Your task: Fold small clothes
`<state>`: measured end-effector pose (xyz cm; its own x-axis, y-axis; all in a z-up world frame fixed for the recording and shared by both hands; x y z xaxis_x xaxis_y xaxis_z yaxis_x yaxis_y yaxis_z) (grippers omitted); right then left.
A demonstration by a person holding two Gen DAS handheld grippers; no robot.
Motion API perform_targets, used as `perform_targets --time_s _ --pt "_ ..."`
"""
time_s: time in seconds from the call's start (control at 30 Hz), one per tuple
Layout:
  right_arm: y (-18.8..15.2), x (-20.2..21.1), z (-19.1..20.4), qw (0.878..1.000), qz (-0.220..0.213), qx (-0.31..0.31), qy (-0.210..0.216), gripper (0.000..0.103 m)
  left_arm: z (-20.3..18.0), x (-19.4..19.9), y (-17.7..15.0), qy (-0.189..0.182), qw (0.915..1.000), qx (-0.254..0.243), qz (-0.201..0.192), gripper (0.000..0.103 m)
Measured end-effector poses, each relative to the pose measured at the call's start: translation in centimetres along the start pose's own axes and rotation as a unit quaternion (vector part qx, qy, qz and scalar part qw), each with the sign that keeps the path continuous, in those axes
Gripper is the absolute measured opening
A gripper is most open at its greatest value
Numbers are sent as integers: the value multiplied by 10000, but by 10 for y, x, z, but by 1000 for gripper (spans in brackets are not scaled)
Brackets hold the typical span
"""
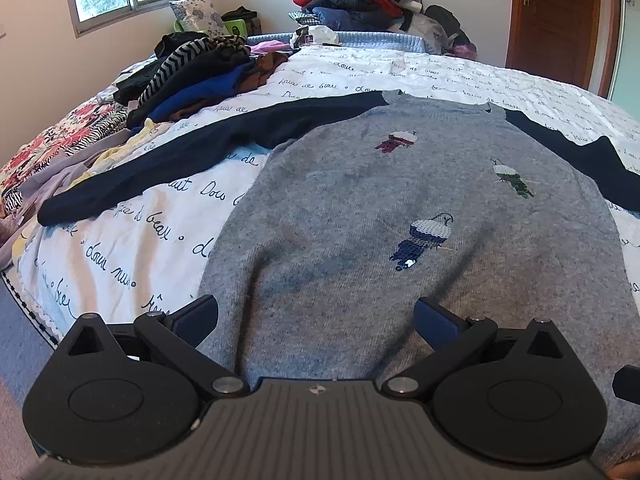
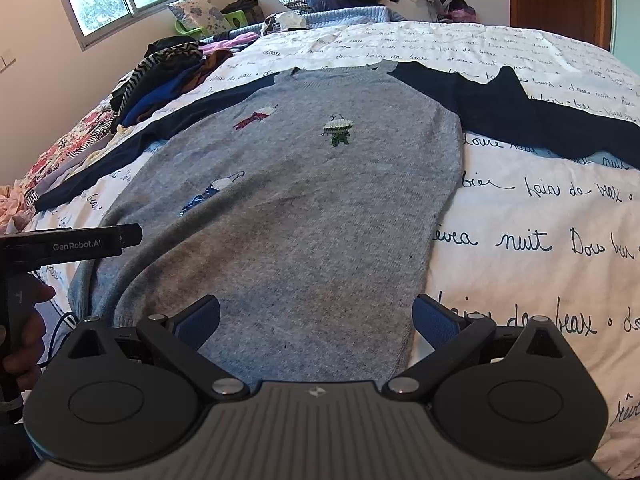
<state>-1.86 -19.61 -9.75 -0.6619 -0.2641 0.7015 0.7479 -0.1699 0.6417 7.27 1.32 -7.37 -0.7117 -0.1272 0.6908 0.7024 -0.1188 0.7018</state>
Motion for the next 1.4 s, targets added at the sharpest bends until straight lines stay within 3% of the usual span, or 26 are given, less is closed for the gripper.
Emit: perform_targets --time_s 1.4 --pt "-2 0 1 9998 -90 3 155 103 1 -4 -3 60 10000 -68 18 103"
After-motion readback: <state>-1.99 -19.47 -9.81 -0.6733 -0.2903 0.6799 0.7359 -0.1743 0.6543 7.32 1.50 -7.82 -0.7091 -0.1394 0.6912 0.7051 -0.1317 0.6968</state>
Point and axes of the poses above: each gripper's, at about its wrist camera, not at the fingertips, and x roughly against the way its jaws point, z to its left, y to its top, the point moved 10 cm from there along -x, roughly the way its jaws point, and after that the axes turned 5 degrees about y, right-handed, at the moved point
